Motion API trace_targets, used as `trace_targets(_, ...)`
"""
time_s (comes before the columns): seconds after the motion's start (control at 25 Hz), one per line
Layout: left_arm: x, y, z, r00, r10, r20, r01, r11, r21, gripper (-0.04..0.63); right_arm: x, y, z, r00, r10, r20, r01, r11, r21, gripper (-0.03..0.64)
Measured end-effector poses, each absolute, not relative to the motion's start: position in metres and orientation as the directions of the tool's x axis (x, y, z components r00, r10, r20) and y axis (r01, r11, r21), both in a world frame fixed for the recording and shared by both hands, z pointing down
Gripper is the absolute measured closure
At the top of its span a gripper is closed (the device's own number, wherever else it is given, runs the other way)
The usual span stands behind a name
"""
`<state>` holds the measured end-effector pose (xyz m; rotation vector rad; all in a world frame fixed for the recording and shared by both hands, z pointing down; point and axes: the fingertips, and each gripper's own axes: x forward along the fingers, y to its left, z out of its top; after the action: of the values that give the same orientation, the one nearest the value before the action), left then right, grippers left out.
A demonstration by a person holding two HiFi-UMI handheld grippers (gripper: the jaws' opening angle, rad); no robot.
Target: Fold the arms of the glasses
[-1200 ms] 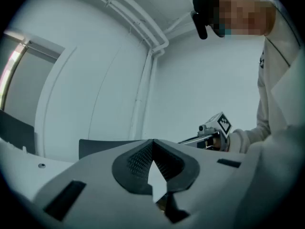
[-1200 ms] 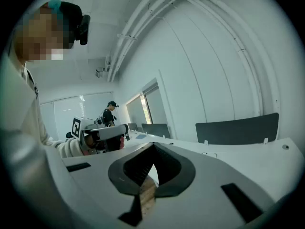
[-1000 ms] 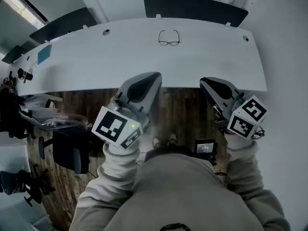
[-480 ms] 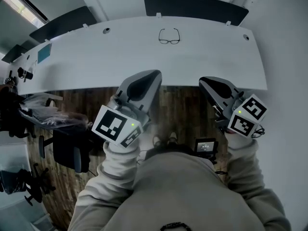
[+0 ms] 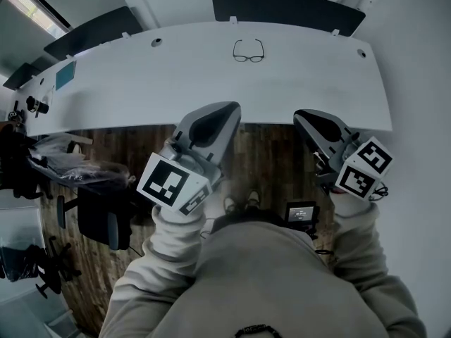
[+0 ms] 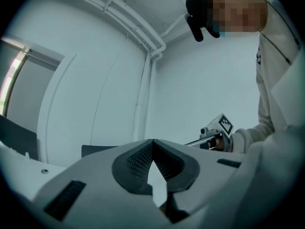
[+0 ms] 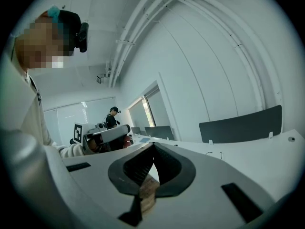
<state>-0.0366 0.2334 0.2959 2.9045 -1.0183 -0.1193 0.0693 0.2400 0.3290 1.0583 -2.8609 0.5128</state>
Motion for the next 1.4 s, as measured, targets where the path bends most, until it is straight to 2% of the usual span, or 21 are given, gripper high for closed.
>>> trace_targets(0.64,-0.04,0.234,0.306,0.778,-0.627,-0.046,-0.619,-0.776,0.12,0.6,0.071,0.239,0.336,-0.752,-0.638,0.166,-0.655,0.692,-0.305,0.597)
trace_targets(0.84,-0.024,0.231,0.304,0.802,-0.596,-0.047,-0.585,-0.799,0.142,0.6,0.088,0.238,0.334,-0.754,-0.639,0.153,-0.649,0.689,-0.321,0.597)
trace_targets(1.2,0.01,0.22,0.308,0.826,-0.564,0.003,-0.561,-0.821,0.108,0.6,0.115,0.223,0.338,-0.76,-0.641,0.105,-0.634,0.697,-0.335,0.597)
trace_targets(1.4,0.026,0.21,0.301,0.824,-0.565,0.036,-0.566,-0.825,-0.002,0.6,0.137,0.209,0.34,-0.736,-0.674,0.061,-0.638,0.66,-0.398,0.597)
